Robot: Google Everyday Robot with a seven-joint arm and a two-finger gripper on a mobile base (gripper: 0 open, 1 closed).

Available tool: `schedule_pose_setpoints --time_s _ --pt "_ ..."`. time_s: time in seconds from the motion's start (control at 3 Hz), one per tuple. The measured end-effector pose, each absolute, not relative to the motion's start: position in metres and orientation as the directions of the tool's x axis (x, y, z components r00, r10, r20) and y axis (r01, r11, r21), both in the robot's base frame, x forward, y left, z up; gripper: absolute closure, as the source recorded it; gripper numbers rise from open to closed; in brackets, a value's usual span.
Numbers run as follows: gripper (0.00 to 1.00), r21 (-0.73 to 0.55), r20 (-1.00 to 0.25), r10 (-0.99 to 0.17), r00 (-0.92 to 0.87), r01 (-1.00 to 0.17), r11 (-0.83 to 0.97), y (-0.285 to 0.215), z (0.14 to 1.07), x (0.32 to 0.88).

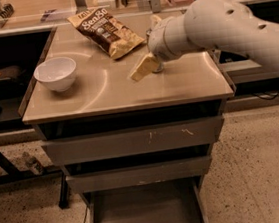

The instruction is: Place redbull can into bottom drawer

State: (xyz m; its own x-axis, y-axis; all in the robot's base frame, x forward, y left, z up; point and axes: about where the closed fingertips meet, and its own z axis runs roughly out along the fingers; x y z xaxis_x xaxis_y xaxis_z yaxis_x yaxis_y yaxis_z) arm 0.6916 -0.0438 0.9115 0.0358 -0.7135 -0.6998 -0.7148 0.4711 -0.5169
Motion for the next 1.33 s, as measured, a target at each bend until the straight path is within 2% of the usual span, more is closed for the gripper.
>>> schedule_pose_setpoints --time_s 0.33,0.67,1.33 --pt "0.0 -0.554 -0.684 -0.729 0.031 -0.672 0.491 -0.013 0.897 0.696" --pt "0.0 -0.567 -0.661 -0.749 0.04 -0.68 0.464 0.009 0.87 0.697" --pt "0.0 -0.531 -0.7 -0.713 0.031 -0.69 0.492 0.01 0.871 0.701"
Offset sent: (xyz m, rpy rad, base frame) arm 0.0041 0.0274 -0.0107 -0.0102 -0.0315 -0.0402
